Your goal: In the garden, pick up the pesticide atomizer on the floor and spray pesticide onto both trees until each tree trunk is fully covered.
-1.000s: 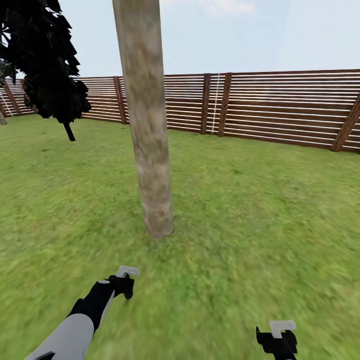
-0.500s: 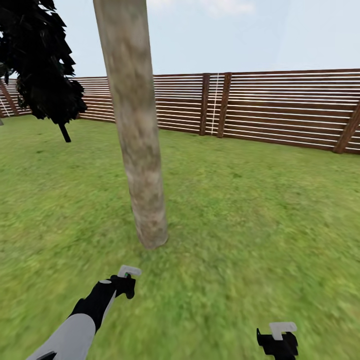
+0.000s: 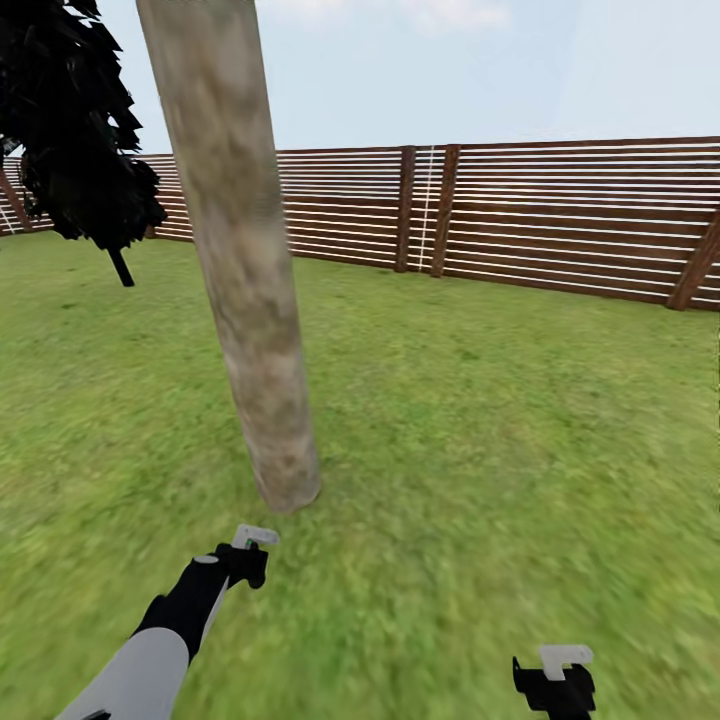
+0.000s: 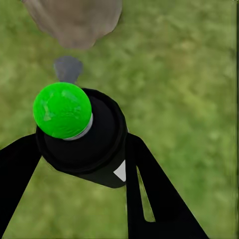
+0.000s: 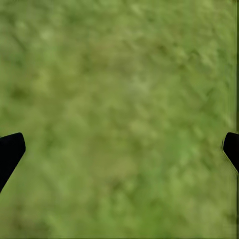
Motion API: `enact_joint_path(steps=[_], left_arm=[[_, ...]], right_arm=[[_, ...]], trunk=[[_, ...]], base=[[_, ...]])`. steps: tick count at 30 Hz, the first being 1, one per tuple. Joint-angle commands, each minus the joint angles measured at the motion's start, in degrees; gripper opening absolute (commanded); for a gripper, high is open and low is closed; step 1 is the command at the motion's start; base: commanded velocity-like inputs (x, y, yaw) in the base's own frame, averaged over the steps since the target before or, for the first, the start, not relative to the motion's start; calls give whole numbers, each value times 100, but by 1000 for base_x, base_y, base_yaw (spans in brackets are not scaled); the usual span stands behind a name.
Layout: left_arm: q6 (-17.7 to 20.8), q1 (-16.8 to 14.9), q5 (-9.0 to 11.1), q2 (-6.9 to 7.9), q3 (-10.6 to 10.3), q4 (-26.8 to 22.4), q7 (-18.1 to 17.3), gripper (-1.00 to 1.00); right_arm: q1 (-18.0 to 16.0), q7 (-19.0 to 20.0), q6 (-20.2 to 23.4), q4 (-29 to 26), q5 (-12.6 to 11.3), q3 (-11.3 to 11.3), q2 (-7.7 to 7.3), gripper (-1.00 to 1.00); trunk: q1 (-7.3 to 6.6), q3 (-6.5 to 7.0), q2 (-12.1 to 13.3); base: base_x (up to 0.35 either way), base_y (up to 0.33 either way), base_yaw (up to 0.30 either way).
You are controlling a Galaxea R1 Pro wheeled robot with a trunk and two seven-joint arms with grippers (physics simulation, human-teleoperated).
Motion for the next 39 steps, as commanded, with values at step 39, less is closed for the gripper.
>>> enact_joint_path(steps=[39], left_arm=[[2893, -717, 479, 329, -885, -934, -126, -100]], right_arm=[[47, 8, -23, 14, 78, -33, 8, 100]], trunk=[[-1, -1, -2]], base=[[31, -3, 26]])
